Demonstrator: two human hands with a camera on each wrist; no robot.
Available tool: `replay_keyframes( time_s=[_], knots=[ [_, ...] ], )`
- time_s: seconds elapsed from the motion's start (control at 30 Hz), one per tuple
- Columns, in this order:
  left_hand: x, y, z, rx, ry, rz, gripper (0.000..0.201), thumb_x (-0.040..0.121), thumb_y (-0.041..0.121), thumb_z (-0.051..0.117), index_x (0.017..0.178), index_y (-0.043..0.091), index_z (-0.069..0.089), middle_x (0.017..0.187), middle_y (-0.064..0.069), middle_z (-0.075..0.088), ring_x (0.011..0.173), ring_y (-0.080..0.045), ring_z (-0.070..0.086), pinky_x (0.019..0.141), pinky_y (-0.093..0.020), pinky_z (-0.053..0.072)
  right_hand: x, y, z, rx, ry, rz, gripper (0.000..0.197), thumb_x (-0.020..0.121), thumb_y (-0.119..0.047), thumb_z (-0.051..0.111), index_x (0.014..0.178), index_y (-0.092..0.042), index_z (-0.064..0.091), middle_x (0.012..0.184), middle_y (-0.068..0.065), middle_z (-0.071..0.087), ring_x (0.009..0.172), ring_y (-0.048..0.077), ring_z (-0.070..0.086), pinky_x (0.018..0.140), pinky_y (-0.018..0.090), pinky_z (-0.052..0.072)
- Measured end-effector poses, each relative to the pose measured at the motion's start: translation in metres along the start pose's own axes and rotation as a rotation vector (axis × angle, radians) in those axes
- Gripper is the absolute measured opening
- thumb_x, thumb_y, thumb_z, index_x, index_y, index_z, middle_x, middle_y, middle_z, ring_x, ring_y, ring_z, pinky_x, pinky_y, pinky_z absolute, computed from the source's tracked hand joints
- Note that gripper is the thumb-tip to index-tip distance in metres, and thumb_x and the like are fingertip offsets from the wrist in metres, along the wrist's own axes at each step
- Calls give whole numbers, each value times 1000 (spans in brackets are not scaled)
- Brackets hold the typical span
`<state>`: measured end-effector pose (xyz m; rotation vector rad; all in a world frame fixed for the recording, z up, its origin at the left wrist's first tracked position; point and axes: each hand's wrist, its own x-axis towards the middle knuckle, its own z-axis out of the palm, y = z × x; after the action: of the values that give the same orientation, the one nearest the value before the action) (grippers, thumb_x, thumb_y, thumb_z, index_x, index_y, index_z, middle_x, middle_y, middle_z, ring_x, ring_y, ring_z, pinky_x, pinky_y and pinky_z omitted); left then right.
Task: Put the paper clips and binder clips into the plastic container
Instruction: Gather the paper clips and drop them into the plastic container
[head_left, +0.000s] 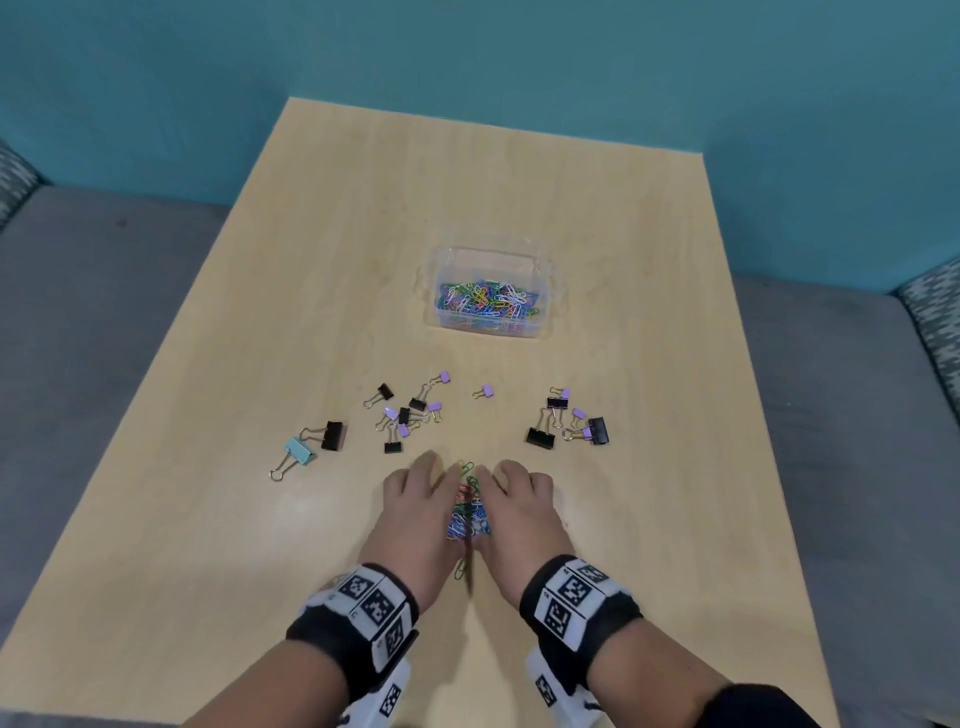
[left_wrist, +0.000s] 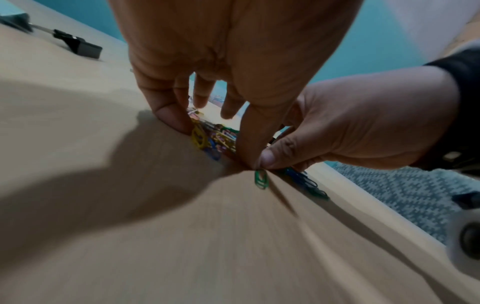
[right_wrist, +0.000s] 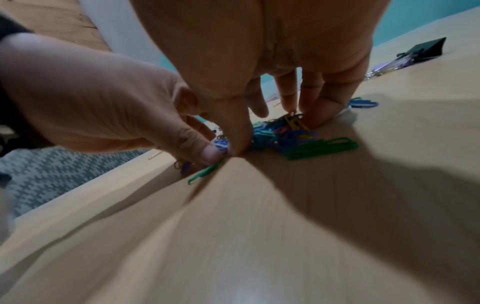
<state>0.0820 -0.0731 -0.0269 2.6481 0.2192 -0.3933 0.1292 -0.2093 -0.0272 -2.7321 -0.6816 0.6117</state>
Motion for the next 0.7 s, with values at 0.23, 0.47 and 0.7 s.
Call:
replay_keyframes(
  time_s=[0.23, 0.47, 0.7],
  knots=[
    [10, 11, 2, -27, 40, 9, 35, 80, 6, 54, 110, 23, 60, 117, -2, 42, 100, -22, 36, 79, -29, 42, 5, -2, -10, -20, -8, -38, 43, 76, 1, 48, 116, -14, 50, 120, 8, 44, 104, 29, 37, 84, 34, 37],
    [14, 9, 9, 7, 59, 25, 17, 79, 0, 53, 81, 16, 58, 93, -2, 46, 80, -19, 35, 63, -34, 42, 2, 0, -21, -52, -72, -54, 45, 73, 7, 43, 114, -12, 48, 117, 10, 43, 103, 29, 37, 81, 34, 32],
    [18, 0, 9, 44, 48, 46, 19, 75, -1, 60, 78, 18, 62, 84, 1, 48, 70, -17, 38, 56, -29, 33, 0, 1, -30, -63, -122, -78, 44, 74, 10, 42, 112, -12, 47, 116, 10, 44, 103, 28, 39, 75, 32, 30]
  ],
)
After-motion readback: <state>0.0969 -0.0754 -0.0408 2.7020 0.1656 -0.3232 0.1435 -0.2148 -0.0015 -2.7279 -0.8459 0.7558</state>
